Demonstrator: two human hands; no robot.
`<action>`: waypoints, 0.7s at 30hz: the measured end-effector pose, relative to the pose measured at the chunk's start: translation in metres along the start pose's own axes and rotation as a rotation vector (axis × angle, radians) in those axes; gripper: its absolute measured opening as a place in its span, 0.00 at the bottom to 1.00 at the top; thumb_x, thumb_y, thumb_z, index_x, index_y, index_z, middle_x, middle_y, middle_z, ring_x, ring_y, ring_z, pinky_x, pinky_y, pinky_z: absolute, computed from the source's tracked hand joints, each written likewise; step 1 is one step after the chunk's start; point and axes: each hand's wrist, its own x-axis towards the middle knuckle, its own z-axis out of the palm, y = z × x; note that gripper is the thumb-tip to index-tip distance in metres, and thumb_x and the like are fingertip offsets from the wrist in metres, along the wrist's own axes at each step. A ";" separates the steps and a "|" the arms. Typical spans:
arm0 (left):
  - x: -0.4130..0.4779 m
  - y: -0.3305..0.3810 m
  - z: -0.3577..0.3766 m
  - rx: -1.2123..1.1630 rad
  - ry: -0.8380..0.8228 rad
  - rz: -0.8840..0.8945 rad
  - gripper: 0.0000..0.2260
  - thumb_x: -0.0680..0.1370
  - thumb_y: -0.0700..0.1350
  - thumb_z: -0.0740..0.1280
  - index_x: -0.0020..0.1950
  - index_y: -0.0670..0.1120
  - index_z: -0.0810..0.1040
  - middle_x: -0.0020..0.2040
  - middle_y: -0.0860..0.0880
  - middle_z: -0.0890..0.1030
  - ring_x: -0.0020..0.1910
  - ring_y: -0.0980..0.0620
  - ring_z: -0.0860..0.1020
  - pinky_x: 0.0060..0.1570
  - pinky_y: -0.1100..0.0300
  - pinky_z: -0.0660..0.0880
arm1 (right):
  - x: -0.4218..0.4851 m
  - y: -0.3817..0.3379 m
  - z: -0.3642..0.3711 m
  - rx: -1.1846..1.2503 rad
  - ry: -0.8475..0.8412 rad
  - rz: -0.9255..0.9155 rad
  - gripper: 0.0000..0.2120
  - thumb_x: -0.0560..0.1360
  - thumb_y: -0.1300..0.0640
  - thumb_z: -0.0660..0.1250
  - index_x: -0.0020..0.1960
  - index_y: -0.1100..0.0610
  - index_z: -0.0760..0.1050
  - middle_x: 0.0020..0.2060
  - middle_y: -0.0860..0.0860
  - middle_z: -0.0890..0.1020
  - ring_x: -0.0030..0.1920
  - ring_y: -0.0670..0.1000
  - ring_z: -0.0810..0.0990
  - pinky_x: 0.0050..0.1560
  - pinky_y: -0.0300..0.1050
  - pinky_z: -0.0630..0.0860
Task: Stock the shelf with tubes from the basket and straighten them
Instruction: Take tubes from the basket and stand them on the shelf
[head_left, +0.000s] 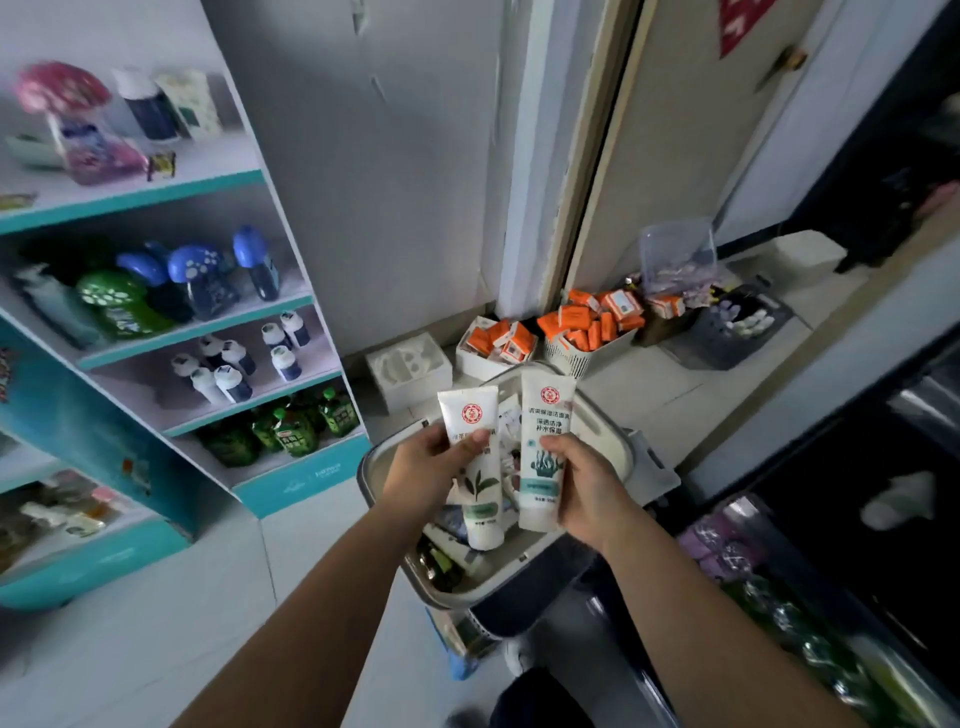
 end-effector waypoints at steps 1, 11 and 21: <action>-0.005 0.003 0.004 0.003 -0.019 0.015 0.07 0.75 0.50 0.71 0.51 0.51 0.82 0.44 0.53 0.86 0.43 0.55 0.84 0.39 0.63 0.79 | -0.006 -0.001 -0.003 -0.001 -0.012 -0.044 0.16 0.74 0.62 0.66 0.62 0.62 0.75 0.52 0.64 0.80 0.49 0.61 0.80 0.54 0.61 0.77; -0.036 0.042 0.077 0.010 -0.294 0.117 0.10 0.75 0.47 0.71 0.54 0.44 0.82 0.47 0.48 0.86 0.46 0.48 0.85 0.43 0.57 0.81 | -0.096 -0.041 -0.042 -0.229 0.068 -0.353 0.15 0.75 0.66 0.66 0.60 0.59 0.76 0.55 0.58 0.84 0.55 0.60 0.83 0.50 0.55 0.79; -0.080 0.092 0.225 0.020 -0.569 0.321 0.06 0.76 0.42 0.70 0.51 0.49 0.82 0.45 0.54 0.86 0.41 0.58 0.84 0.34 0.71 0.75 | -0.208 -0.112 -0.131 -0.283 0.360 -0.615 0.13 0.76 0.64 0.69 0.59 0.56 0.78 0.54 0.53 0.85 0.55 0.57 0.83 0.59 0.62 0.77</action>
